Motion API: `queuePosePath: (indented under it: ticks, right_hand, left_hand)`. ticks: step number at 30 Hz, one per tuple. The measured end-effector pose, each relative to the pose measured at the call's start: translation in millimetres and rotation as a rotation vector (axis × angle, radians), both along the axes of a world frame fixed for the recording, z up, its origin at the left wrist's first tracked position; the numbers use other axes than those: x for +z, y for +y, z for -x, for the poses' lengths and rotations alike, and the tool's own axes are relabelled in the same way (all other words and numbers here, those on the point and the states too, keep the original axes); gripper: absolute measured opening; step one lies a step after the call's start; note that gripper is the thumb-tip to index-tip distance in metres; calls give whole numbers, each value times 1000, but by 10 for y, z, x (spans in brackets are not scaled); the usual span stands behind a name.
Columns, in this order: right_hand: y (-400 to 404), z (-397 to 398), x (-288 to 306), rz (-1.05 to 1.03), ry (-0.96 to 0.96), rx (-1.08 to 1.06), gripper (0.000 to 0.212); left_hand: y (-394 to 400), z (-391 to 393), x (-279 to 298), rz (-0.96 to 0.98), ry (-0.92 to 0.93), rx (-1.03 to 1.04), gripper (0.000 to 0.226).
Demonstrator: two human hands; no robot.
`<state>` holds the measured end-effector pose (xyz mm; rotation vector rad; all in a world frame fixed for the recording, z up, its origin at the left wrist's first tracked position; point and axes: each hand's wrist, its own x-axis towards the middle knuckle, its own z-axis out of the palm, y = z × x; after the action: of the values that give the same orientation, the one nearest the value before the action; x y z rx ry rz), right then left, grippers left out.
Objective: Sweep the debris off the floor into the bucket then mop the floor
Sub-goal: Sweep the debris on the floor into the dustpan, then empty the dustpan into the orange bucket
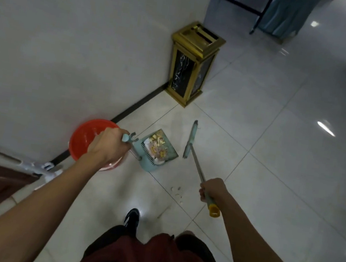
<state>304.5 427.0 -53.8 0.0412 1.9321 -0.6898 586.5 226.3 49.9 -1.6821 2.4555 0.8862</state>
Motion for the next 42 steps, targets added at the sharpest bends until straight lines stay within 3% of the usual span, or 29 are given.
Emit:
queuePosePath:
  ticks: [6,10,18,31,42]
  right_hand:
    - [-234,555,32,74,24,273,10]
    - [-272,904,62,114,14,453,9]
    - [-357,1124,187,178,121,733,18]
    - [-415,629,609,256,215,893,16]
    - [-576,17,693,267,217,962,13]
  left_hand:
    - [299,180,38,29,29,224,21]
    - [833,409,137,112,9,394,11]
    - [1713,498,485,220,-1,656,13]
    - [2297,6,929,363,-59,799,9]
    - [2201,-607,993,371,-126,868,17]
